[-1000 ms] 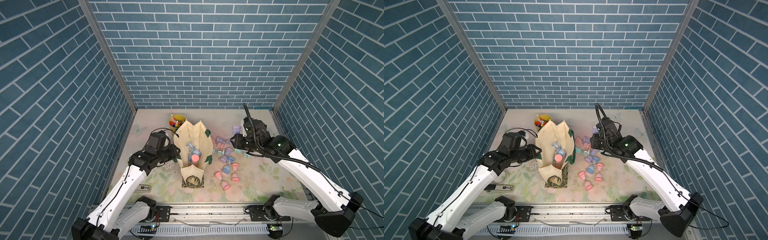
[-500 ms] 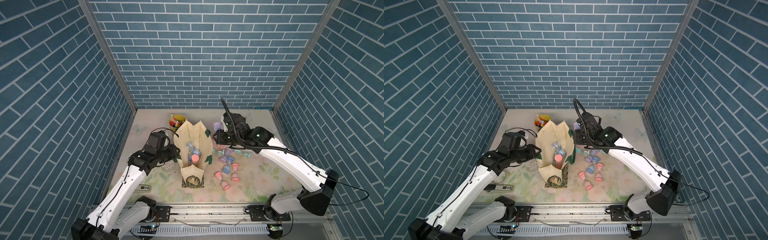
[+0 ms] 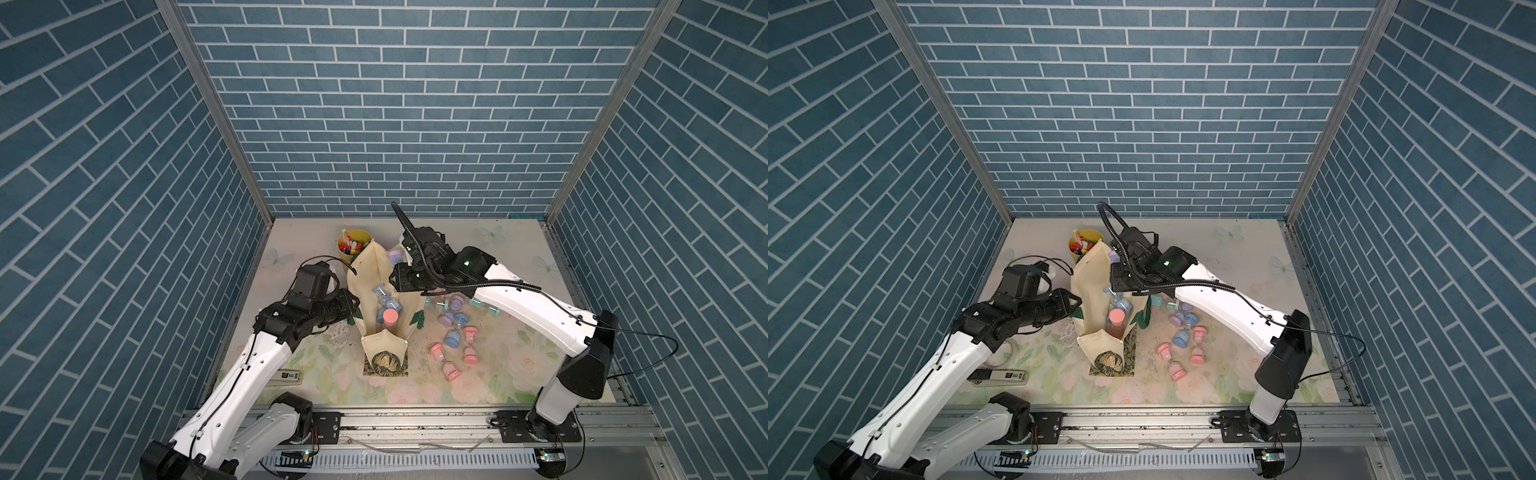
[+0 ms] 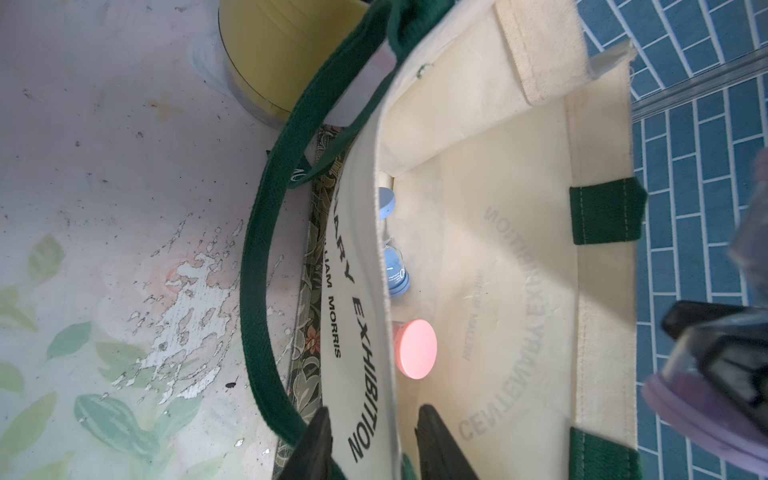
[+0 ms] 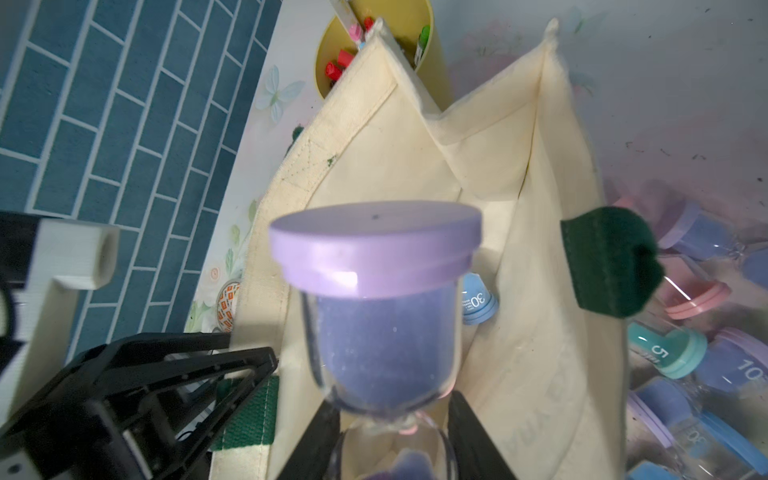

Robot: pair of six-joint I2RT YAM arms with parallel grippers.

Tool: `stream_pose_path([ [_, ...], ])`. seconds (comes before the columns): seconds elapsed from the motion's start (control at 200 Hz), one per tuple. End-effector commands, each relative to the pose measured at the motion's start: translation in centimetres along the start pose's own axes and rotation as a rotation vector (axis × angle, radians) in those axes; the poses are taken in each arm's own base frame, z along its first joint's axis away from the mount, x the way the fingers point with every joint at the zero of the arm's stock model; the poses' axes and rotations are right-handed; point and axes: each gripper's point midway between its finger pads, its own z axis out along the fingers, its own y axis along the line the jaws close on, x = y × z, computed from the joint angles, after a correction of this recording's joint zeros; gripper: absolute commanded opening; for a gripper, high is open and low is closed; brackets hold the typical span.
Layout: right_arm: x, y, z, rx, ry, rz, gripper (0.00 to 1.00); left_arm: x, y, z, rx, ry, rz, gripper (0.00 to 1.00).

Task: Put the hourglass into the canvas bag
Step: Place the hourglass in the canvas bag.

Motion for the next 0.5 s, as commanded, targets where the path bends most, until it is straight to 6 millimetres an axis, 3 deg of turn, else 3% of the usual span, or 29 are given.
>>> stream_pose_path([
  [0.0,0.2,0.4,1.3,0.0,0.034,0.014,0.0,-0.8,-0.8,-0.5,0.018,-0.013,0.009,0.38],
  [0.495,4.0,-2.3,8.5,0.114,0.212,0.06,0.0,-0.1,-0.4,0.3,0.019,0.011,-0.004,0.36],
])
